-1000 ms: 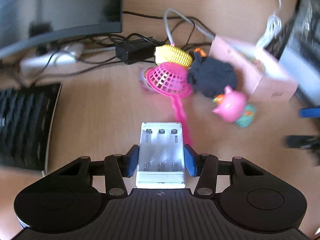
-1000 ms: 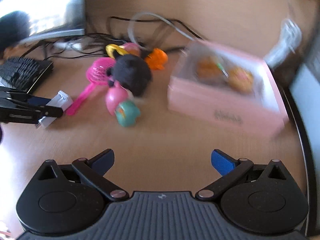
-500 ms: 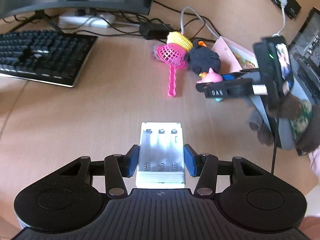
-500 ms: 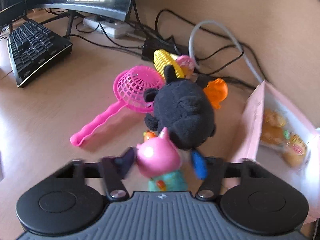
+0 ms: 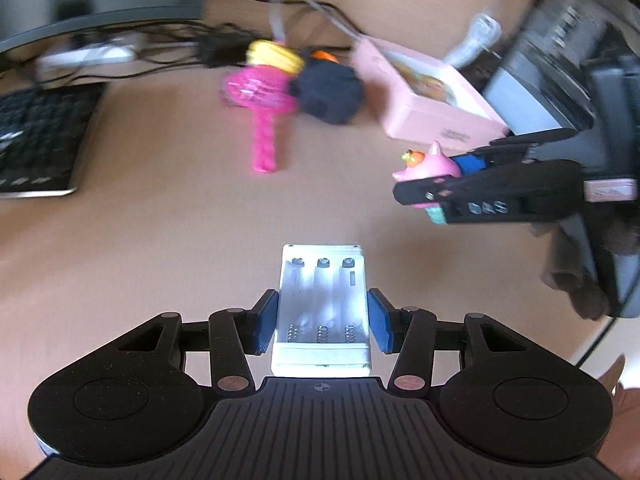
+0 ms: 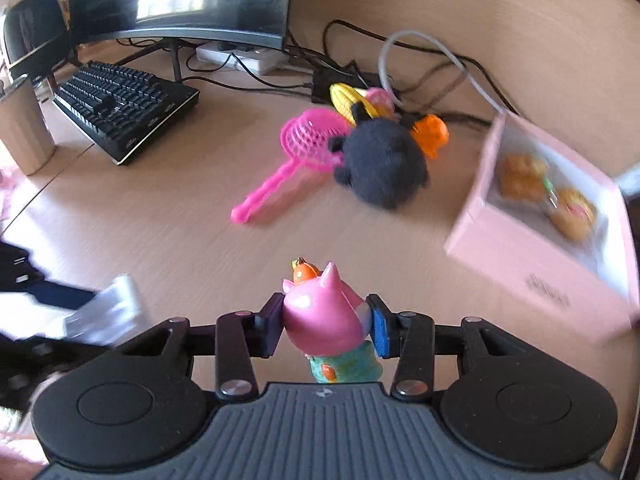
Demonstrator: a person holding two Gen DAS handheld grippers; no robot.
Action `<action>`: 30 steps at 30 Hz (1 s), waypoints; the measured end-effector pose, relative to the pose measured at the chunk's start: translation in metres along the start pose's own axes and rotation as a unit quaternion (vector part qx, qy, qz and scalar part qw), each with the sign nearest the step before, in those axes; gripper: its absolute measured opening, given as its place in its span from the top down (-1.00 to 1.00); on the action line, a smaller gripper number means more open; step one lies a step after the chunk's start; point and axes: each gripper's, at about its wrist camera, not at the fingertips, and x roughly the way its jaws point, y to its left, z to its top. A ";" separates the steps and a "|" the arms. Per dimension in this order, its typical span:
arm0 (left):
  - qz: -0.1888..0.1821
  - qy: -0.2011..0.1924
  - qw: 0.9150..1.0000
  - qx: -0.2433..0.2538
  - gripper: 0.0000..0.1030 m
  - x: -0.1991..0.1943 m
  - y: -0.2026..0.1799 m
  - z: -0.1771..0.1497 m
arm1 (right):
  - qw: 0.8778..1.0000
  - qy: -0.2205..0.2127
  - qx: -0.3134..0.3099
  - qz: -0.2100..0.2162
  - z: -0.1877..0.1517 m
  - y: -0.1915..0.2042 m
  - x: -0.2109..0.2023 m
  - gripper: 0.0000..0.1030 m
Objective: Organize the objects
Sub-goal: 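Carry charger with left tool while right tool carries pig toy into pink box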
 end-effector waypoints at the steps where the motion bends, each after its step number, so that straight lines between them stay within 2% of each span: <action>1: -0.006 0.005 1.000 0.011 -0.02 0.004 -0.004 0.001 | 1.000 -0.001 0.009 -0.003 -0.006 -0.002 -0.007 0.17; 5: -0.034 0.022 0.998 0.046 -0.02 0.017 -0.016 0.009 | 0.998 -0.016 0.055 -0.038 -0.026 -0.017 -0.039 0.17; 8: -0.062 0.017 0.996 0.064 -0.02 0.023 -0.027 0.025 | 0.991 -0.028 0.110 -0.066 -0.041 -0.035 -0.060 0.17; 12: -0.082 -0.013 0.993 0.087 -0.02 0.027 -0.046 0.064 | 0.981 -0.042 0.154 -0.106 -0.061 -0.057 -0.086 0.16; 23: -0.084 -0.105 0.986 0.101 -0.02 0.052 -0.086 0.207 | 0.957 -0.083 0.230 -0.156 -0.093 -0.088 -0.124 0.17; 25: -0.099 -0.126 0.983 0.095 -0.02 0.064 -0.093 0.230 | 0.954 -0.086 0.240 -0.159 -0.097 -0.092 -0.125 0.17; 27: -0.117 -0.137 0.980 0.086 -0.02 0.080 -0.095 0.245 | 0.952 -0.085 0.246 -0.163 -0.100 -0.093 -0.124 0.16; 30: -0.106 -0.138 0.982 0.074 0.01 0.104 -0.099 0.254 | 0.952 -0.084 0.242 -0.168 -0.101 -0.095 -0.120 0.16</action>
